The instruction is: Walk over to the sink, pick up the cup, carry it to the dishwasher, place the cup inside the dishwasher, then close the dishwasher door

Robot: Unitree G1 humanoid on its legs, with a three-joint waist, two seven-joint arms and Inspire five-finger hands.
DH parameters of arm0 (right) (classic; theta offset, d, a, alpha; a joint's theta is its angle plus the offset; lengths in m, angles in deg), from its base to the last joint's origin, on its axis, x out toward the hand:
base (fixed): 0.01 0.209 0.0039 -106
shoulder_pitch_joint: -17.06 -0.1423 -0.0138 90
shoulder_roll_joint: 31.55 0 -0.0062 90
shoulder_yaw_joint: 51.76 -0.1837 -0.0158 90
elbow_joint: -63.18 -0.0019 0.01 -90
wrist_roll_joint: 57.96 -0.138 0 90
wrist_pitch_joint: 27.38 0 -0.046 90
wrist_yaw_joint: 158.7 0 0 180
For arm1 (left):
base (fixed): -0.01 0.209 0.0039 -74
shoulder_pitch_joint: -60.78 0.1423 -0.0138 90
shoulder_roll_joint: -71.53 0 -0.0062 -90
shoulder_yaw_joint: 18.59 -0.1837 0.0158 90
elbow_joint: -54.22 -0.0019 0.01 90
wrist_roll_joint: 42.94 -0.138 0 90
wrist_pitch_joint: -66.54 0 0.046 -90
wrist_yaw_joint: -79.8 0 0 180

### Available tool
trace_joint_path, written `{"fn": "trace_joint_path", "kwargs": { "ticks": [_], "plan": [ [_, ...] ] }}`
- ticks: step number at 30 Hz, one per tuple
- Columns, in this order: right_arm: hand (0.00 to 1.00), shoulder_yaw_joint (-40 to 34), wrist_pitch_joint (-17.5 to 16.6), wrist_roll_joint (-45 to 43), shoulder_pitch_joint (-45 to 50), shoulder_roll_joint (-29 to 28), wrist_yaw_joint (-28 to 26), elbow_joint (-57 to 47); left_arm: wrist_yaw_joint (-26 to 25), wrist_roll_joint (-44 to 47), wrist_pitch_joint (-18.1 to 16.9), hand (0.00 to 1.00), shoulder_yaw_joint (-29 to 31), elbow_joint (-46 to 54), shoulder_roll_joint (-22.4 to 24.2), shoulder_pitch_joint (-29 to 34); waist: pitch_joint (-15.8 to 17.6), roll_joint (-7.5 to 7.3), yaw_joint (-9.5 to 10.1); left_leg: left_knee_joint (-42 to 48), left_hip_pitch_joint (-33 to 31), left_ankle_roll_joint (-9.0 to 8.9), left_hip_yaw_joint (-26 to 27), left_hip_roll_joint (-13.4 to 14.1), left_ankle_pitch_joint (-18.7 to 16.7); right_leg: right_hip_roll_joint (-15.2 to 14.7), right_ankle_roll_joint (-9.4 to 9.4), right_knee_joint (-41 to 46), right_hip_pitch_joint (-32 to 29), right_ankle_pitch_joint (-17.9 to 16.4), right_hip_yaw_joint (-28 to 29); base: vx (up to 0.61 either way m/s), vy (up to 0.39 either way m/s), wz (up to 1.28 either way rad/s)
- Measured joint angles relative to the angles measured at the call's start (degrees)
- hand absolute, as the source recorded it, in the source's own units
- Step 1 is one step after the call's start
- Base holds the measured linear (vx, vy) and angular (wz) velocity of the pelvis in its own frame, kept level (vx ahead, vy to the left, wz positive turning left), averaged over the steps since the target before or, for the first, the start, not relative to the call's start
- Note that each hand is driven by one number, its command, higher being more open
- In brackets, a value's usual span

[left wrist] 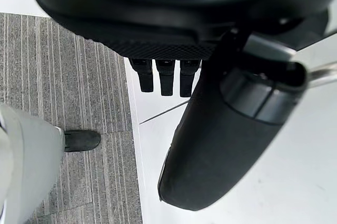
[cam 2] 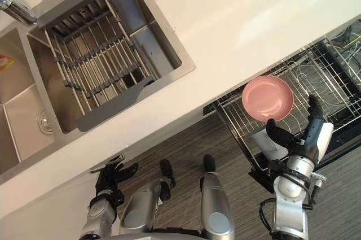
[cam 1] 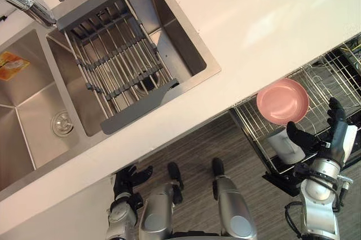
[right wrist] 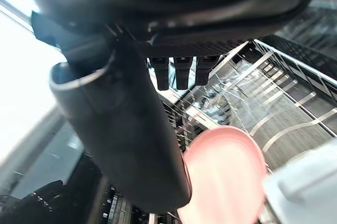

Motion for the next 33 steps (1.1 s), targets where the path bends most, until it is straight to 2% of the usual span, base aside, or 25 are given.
{"fn": "trace_joint_path", "kwargs": {
  "ticks": [4, 9, 13, 18, 33],
  "plan": [
    [0.90, -2.5, -2.1, -2.7, 2.2, -1.1, -1.2, -1.8, 0.3, -0.2, 0.3, 0.90, 1.4, 0.1, 0.0, 0.5, -0.5, -0.95, 0.00, 1.4, 0.1, -0.11, 0.0, 0.9, -0.9, 0.4, -0.01, -0.3, 1.0, 0.0, -0.3, 0.03, -0.023, 0.00],
    [0.90, -4.4, -4.2, -13.8, 5.8, -2.2, -3.8, -0.9, 1.1, -1.2, 0.8, 0.90, 3.1, 0.0, 0.0, 1.3, -1.5, -2.20, -0.07, 3.1, 0.6, -0.11, 0.2, 1.6, -2.1, 0.8, -0.05, -0.6, 2.3, -0.2, -0.4, 0.00, -0.002, -0.01],
    [0.90, -4.5, -4.5, -22.1, 7.1, -2.2, -6.0, 8.0, 1.3, -1.2, 1.1, 0.90, 3.1, -0.2, -0.5, 2.5, -3.2, -3.12, -0.45, 4.3, 0.8, 0.11, 0.7, 1.9, -3.4, 0.6, -0.30, 0.0, 2.7, -1.0, -0.6, 0.00, -0.001, 0.02],
    [0.90, -5.5, -5.1, -30.4, 6.9, -2.2, -8.5, 13.3, 2.3, -1.1, 1.1, 0.90, 3.1, -0.2, -0.7, 3.5, -3.3, -3.19, -0.92, 6.5, 0.7, -0.04, 1.0, 2.1, -4.8, 0.5, -0.18, 2.1, 2.4, -2.5, -0.5, 0.01, 0.000, -0.01],
    [0.90, -8.4, -6.0, -31.9, 3.9, -2.7, -5.9, 16.3, 2.2, -1.0, 1.1, 0.90, 4.6, -0.7, 0.3, 3.9, -3.3, -3.53, 0.32, 9.6, 0.0, -0.77, 1.7, 3.4, -7.3, 1.3, -0.34, 4.5, 1.5, -4.8, 0.1, 0.04, -0.009, -0.03]
  ]
}}
